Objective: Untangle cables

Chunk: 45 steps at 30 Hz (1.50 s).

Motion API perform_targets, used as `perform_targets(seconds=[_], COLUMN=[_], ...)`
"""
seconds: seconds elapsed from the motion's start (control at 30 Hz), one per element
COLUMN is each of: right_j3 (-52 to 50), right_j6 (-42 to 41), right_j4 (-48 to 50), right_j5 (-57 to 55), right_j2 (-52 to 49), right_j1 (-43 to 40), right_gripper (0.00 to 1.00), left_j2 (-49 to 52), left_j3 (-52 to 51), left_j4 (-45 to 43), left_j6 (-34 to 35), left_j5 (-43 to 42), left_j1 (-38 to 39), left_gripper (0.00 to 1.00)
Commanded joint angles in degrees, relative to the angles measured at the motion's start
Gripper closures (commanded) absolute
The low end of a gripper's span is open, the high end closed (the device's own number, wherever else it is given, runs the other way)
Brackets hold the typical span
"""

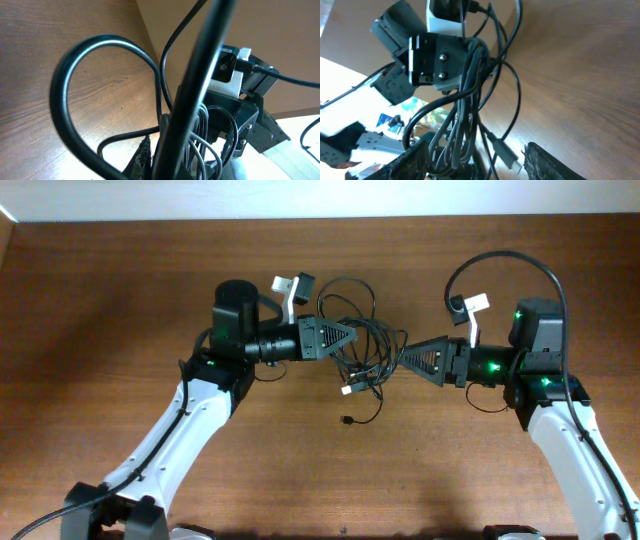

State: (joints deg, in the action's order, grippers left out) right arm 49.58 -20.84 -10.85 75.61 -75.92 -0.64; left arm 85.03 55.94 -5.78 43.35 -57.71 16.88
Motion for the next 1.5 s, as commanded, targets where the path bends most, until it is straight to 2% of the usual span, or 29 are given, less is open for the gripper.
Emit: perform_targets(seconds=[0.0, 0.17, 0.27, 0.37, 0.43, 0.5, 0.6, 0.63, 0.7, 0.77, 0.83, 1.0, 1.1, 1.2, 1.3, 1.4, 1.47], right_j3=[0.2, 0.2, 0.2, 0.2, 0.2, 0.2, 0.2, 0.2, 0.4, 1.9, 5.0, 10.6, 11.7, 11.8, 11.8, 11.8, 11.8], right_j6=[0.2, -1.1, -1.1, -1.1, -1.5, -7.2, -9.0, -9.0, -4.7, -4.2, -2.9, -2.9, -0.9, 1.3, 5.0, 6.1, 7.3], right_j4=[0.2, -1.1, -6.0, -8.9, -11.5, -15.6, -18.8, -18.8, -16.8, -16.7, -16.8, -16.8, -15.9, -15.3, -18.5, -20.5, -21.1], right_j5=[-6.8, -18.3, -30.3, -38.5, -51.5, -68.0, -77.9, -77.3, -63.8, -55.5, -44.7, -33.6, -25.4, -25.9, -40.2, -46.3, -46.4], right_j2=[0.6, 0.6, 0.6, 0.6, 0.6, 0.6, 0.6, 0.6, 0.7, 1.0, 2.1, 4.0, 4.0, 4.3, 4.3, 4.3, 4.3], right_j1=[0.7, 4.2, 5.5, 5.5, 5.5, 5.5, 5.5, 5.5, 5.5, 5.5, 5.5, 5.5, 5.5, 5.5, 5.5, 5.5, 6.2], right_gripper=[0.38, 0.4, 0.46, 0.48, 0.48, 0.48, 0.48, 0.48, 0.47, 0.47, 0.38, 0.35, 0.34, 0.33, 0.33, 0.33, 0.33], left_j2=[0.4, 0.4, 0.4, 0.4, 0.4, 0.3, 0.3, 0.3, 0.4, 0.5, 0.5, 0.5, 0.5, 0.5, 0.5, 0.5, 0.5], left_j3=[1.0, 1.0, 1.0, 1.0, 1.0, 1.0, 1.0, 1.0, 1.0, 1.0, 1.0, 1.0, 1.0, 1.0, 1.0, 1.0, 1.0], left_j4=[-1.2, -7.4, -7.4, -7.5, -7.5, -8.7, -16.7, -17.8, -17.5, -17.5, -17.5, -17.5, -13.6, -8.4, -8.4, -8.5, -8.4], left_j6=[-3.2, -3.1, -3.2, -5.0, -5.7, -5.7, -4.3, -3.8, -4.0, -4.0, -4.0, -4.0, -4.0, -4.0, -4.0, -4.0, -3.9], left_j5=[1.2, 1.0, -1.5, -4.5, -9.7, -15.8, -23.4, -23.5, -19.5, -17.0, -14.4, -12.6, -8.2, -5.2, -5.4, -5.4, -5.5], left_j1=[3.6, 7.1, 7.0, 6.7, 5.7, 4.2, 1.0, 0.3, -0.1, -0.1, 0.0, 2.0, 2.5, 2.5, 2.5, 2.5, 2.5], left_gripper=[1.0, 1.0, 1.0, 1.0, 1.0, 1.0, 1.0, 1.0, 1.0, 1.0, 0.98, 0.97, 0.96, 0.99, 0.99, 0.99, 1.0])
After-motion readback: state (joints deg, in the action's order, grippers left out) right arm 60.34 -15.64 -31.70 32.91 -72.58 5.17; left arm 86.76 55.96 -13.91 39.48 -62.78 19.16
